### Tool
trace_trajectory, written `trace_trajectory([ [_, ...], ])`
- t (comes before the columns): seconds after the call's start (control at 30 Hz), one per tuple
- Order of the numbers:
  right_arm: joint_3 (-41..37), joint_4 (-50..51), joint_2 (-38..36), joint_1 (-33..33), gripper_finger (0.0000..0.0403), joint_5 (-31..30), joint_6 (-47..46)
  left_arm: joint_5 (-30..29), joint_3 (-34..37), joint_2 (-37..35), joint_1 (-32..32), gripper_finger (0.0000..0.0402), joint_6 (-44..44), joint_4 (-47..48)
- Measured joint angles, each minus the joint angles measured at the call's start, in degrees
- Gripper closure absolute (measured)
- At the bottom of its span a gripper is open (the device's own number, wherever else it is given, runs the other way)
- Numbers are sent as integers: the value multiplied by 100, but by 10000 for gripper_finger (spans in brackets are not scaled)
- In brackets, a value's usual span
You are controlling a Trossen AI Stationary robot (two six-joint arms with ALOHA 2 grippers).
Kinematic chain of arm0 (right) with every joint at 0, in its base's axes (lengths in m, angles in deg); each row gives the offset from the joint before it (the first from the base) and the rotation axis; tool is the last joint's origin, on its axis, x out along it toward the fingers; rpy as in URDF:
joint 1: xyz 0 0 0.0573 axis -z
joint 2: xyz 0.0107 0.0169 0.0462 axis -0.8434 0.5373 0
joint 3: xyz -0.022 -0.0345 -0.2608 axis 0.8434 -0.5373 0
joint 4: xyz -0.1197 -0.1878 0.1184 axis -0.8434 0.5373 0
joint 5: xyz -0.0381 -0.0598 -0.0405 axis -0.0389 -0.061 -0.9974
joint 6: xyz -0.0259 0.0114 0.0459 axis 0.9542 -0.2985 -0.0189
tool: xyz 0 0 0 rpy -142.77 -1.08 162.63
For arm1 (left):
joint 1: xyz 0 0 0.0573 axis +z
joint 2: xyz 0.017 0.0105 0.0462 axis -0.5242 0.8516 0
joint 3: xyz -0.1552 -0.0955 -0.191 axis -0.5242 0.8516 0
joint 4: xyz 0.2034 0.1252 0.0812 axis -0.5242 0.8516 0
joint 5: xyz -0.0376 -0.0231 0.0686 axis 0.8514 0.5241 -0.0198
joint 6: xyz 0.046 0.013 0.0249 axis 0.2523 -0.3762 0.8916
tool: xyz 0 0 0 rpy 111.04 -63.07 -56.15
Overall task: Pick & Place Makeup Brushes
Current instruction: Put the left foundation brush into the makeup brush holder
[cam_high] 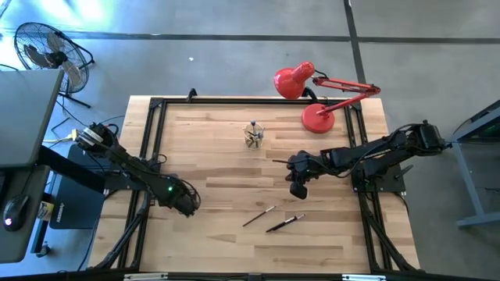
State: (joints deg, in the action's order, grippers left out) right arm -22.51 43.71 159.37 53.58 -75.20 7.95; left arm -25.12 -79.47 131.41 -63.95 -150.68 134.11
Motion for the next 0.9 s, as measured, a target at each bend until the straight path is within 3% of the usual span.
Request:
trace_trajectory([
  [0.23,0,-229,0,2,401,-13,131,-344,-69,15,-2,385,1165,-139],
  [0.5,0,-946,0,2,401,-11,482,-981,-310,39,-4,394,3292,-496],
  [0.7,2,-1251,160,0,387,-150,807,-1951,-420,61,44,400,5142,-2040],
  [0.77,2,-1372,347,0,378,-146,931,-2002,-442,120,169,400,5647,-2588],
  [0.9,-2,-1802,799,-105,354,-78,1406,-1510,-463,533,643,400,6137,-3113],
])
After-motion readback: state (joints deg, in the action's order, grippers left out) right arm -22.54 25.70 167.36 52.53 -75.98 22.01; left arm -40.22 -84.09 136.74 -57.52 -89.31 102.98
